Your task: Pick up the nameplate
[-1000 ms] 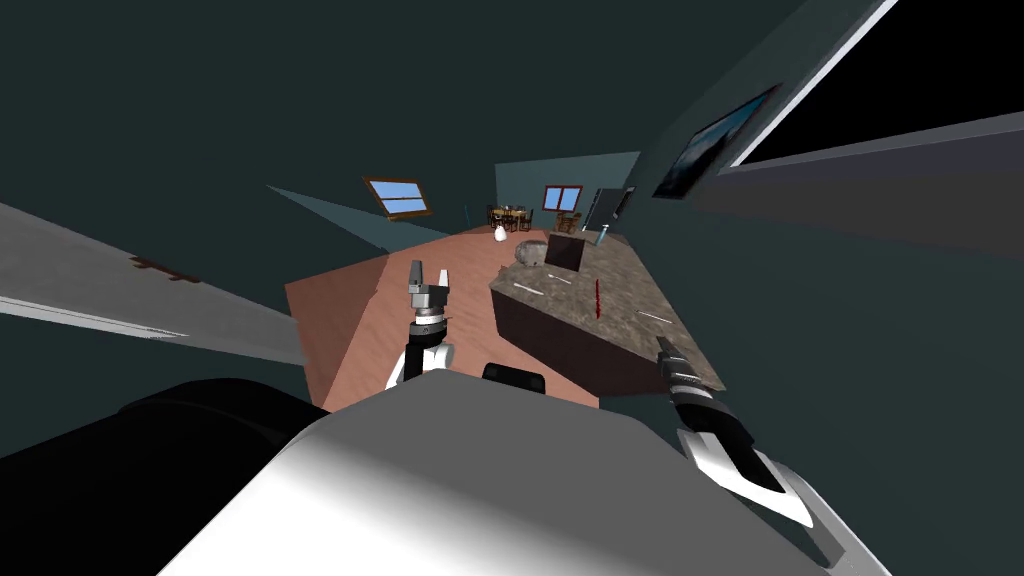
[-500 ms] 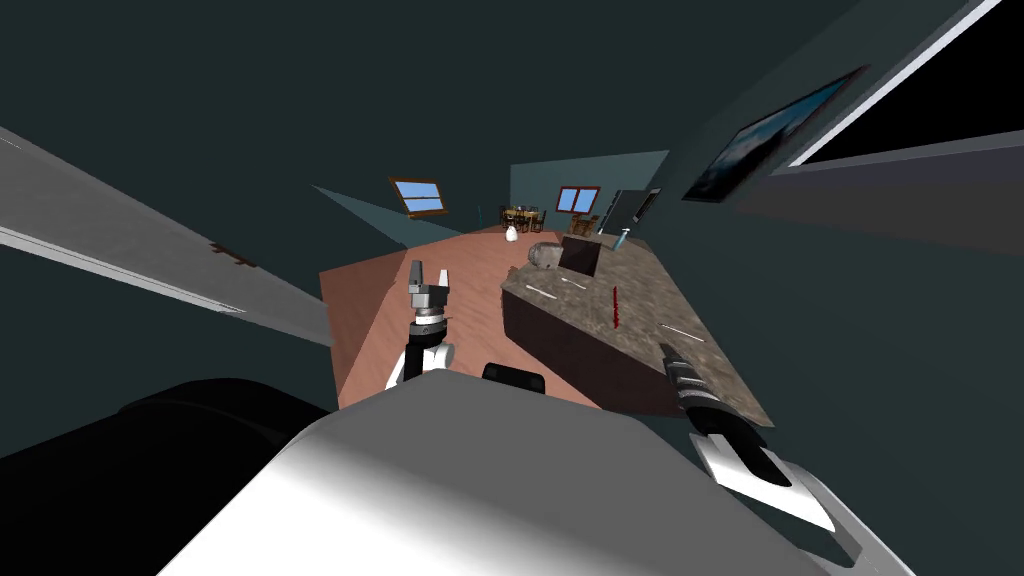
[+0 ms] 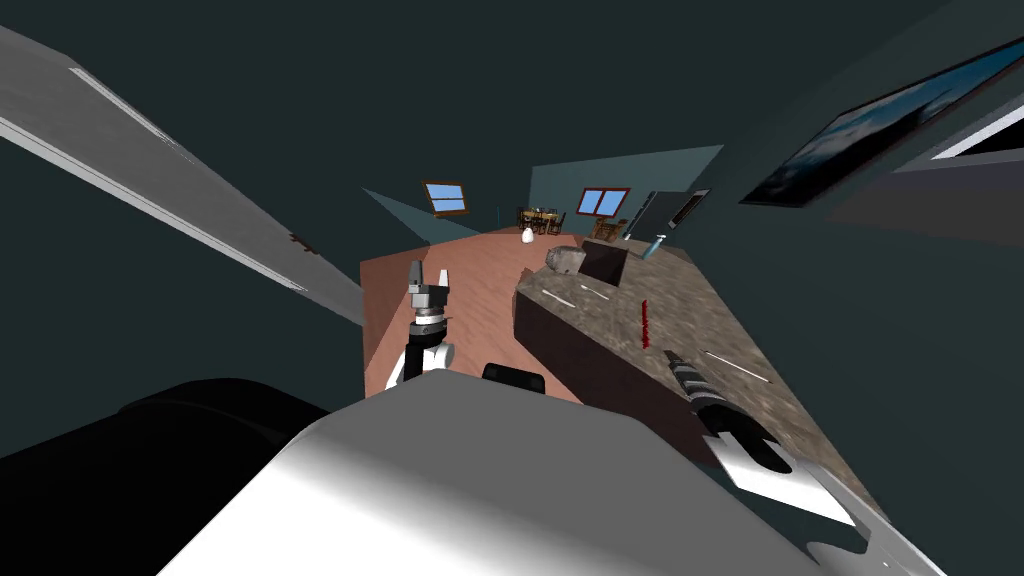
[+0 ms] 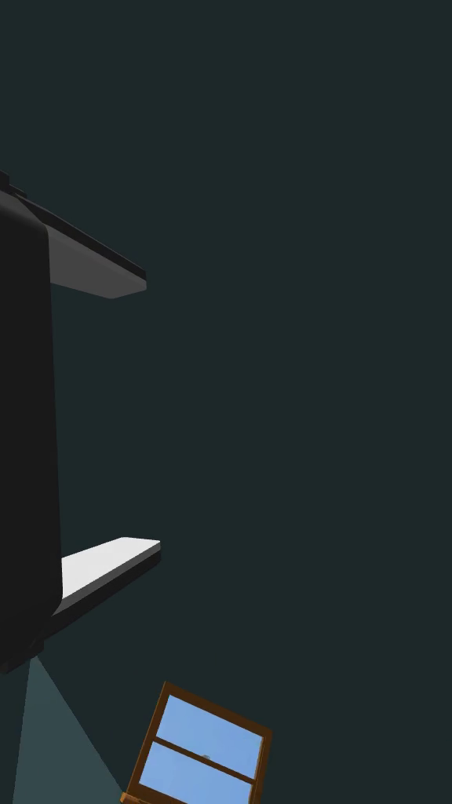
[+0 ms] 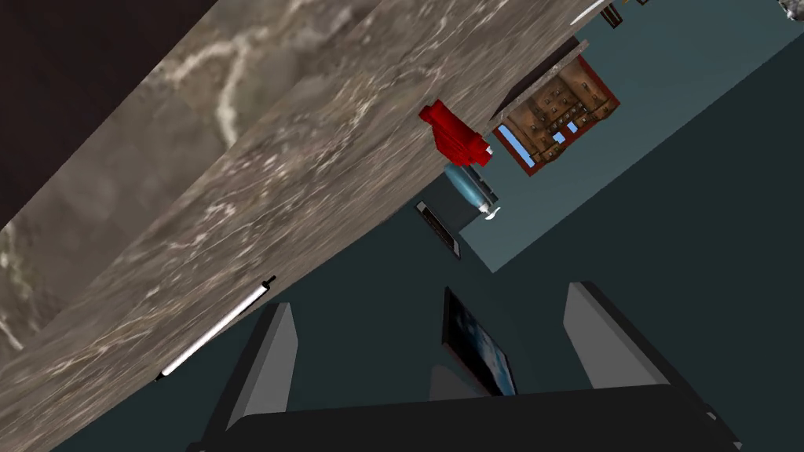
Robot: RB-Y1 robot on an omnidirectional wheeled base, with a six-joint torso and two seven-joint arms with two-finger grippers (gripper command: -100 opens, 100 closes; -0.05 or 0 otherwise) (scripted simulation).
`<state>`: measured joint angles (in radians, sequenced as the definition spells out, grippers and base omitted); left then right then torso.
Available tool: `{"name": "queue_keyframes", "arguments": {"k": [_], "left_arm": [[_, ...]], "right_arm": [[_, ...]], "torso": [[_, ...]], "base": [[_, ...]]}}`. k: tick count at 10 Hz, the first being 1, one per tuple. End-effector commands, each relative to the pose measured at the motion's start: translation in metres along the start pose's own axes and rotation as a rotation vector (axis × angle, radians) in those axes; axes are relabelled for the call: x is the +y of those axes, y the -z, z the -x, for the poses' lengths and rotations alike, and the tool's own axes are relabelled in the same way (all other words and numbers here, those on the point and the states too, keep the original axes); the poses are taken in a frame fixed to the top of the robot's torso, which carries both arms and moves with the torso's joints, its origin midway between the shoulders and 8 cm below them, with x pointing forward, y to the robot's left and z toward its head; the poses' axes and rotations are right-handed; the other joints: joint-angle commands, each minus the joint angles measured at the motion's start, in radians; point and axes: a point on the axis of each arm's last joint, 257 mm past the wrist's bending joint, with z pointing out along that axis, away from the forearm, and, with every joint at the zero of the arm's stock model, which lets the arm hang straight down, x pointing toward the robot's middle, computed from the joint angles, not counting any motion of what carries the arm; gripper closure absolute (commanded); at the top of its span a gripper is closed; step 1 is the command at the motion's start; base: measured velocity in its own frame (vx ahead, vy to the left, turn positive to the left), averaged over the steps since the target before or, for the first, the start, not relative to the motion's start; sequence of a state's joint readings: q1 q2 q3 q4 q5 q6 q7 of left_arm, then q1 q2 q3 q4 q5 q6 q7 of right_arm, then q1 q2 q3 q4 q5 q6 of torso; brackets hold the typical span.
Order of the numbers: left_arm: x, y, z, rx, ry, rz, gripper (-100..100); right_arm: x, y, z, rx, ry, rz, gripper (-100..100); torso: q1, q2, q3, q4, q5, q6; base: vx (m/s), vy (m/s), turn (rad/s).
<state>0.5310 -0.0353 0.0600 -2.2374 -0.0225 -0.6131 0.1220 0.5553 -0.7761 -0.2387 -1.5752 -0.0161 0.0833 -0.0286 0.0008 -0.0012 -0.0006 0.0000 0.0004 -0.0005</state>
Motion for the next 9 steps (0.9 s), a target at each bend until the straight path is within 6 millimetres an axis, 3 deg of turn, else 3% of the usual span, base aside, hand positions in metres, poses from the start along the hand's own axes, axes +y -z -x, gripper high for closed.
{"name": "queue_keyframes", "arguments": {"k": [1,9], "left_arm": [[0.000,0.000,0.000,0.000,0.000,0.000,0],[0.000,0.000,0.000,0.000,0.000,0.000,0]], "right_arm": [[-0.014,-0.004,0.005,0.003,0.032,-0.042,-100],[-0.086,-0.025,0.044,0.033,0.309,-0.271,-100]], "torso": [[0.000,0.000,0.000,0.000,0.000,0.000],[-0.004,0.000,0.000,0.000,-0.001,0.001]], "base": [[0.045,0.027,0.114],[0.053,0.004,0.182]]}}
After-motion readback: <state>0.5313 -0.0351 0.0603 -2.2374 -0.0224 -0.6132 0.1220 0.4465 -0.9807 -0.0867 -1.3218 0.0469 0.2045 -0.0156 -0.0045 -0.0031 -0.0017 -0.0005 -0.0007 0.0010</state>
